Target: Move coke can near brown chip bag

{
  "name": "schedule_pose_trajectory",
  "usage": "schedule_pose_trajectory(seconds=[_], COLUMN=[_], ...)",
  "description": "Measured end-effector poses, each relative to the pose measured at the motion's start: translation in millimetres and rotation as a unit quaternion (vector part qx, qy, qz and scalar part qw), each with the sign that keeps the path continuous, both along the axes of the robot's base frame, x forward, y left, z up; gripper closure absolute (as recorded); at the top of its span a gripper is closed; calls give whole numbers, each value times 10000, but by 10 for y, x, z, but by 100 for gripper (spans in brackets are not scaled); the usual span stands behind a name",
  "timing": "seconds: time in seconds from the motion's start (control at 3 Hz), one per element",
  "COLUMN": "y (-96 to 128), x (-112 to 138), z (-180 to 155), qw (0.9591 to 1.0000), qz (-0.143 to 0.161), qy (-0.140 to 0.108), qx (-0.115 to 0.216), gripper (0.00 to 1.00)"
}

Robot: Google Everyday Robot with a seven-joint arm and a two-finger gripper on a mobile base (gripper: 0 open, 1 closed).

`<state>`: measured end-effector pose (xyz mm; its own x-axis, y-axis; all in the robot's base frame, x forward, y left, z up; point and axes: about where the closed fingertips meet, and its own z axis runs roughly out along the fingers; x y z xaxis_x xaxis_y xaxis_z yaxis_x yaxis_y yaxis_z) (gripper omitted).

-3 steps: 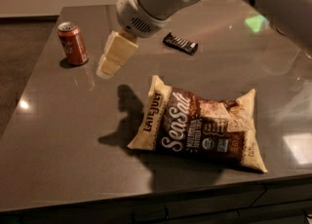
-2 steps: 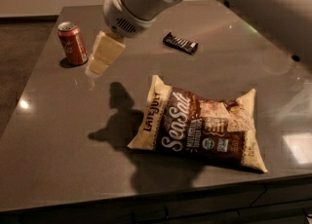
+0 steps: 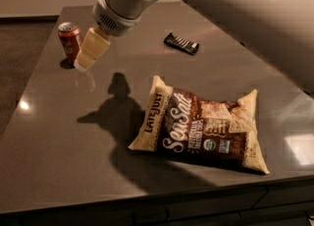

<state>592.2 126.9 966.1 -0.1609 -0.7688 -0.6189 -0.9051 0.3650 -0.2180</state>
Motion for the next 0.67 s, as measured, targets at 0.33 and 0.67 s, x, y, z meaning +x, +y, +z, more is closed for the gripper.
schedule_pose_trajectory(seconds=[0.33, 0.67], y=[26, 26], x=[-5, -5], z=[-3, -3], qw=[9995, 9995], qz=[-224, -224], qy=[169, 169], qx=[117, 116], gripper=[0, 0])
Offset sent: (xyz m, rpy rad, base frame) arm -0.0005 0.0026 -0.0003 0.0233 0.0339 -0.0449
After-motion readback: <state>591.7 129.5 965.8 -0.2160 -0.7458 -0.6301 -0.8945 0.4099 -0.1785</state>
